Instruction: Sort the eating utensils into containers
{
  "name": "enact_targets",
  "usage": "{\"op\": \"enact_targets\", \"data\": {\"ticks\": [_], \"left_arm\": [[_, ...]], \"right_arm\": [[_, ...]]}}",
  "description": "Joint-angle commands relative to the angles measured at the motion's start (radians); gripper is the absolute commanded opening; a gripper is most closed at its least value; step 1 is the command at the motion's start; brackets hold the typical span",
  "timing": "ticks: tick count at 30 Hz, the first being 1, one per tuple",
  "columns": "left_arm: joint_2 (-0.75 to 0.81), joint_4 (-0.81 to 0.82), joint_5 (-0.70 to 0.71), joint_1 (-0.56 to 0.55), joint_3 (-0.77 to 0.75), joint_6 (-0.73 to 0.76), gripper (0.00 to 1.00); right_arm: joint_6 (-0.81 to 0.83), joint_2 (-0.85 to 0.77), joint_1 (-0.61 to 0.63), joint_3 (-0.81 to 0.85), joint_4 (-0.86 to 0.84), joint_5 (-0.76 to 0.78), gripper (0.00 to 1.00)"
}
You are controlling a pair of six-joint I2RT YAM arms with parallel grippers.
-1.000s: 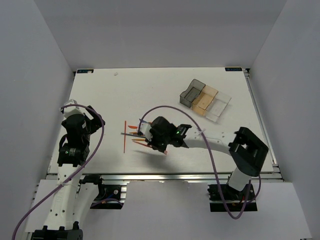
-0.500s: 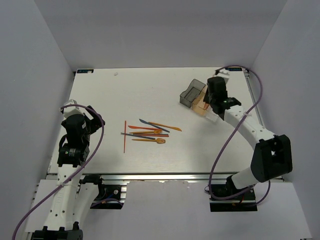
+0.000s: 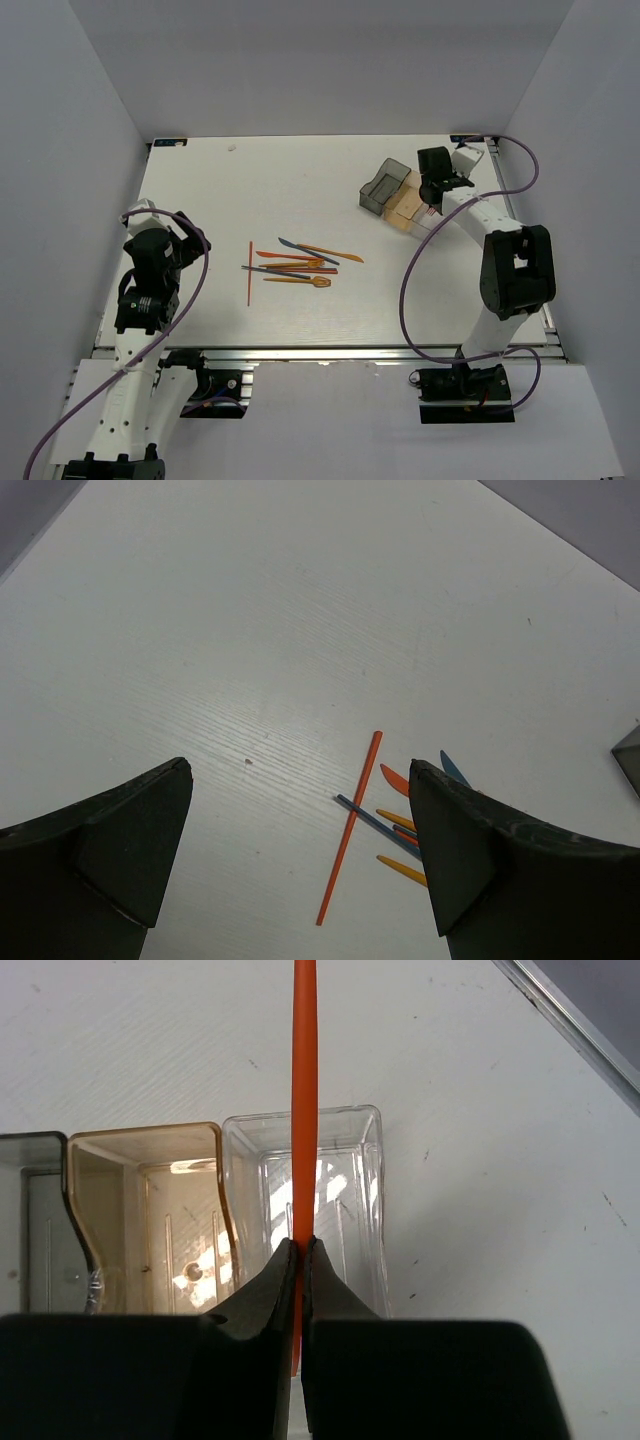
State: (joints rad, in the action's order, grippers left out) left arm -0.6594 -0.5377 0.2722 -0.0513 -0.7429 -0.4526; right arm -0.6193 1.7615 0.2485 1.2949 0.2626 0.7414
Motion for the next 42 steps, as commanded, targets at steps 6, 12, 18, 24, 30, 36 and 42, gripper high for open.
{"op": "enact_targets", "data": {"ticks": [6,12,18,24,30,36,42], "left_arm": [[0.003,0.016,-0.01,-0.012,0.01,0.009,0.98],[0.001,0.015,-0.004,-0.016,0.008,0.009,0.98],[0.001,0.015,-0.002,-0.018,0.008,0.009,0.98],[-0.002,0.015,-0.002,-0.018,0.007,0.009,0.98],[-0.005,0.015,-0.005,-0.019,0.007,0.009,0.98],[0.001,0.01,0.007,-0.019,0.005,0.009,0.98],[0.014,-0.005,0.058,-0.021,0.0,-0.006,0.98]], "right_arm": [[-0.036,0.015,-0.018,0.004,-0.043,0.006,0.0],[-0.011,0.042,-0.025,-0.019,-0.077,-0.068,0.0],[-0.011,0.053,-0.023,-0.051,-0.074,-0.06,0.05],[-0.01,0.027,-0.023,-0.068,-0.068,-0.082,0.5],[0.023,-0.049,-0.023,-0.026,-0.06,-0.114,0.51],[0.25,-0.175,0.043,-0.075,-0.215,-0.484,0.59],[0.784,-0.171,0.387,-0.137,-0.177,-0.854,0.62]]}}
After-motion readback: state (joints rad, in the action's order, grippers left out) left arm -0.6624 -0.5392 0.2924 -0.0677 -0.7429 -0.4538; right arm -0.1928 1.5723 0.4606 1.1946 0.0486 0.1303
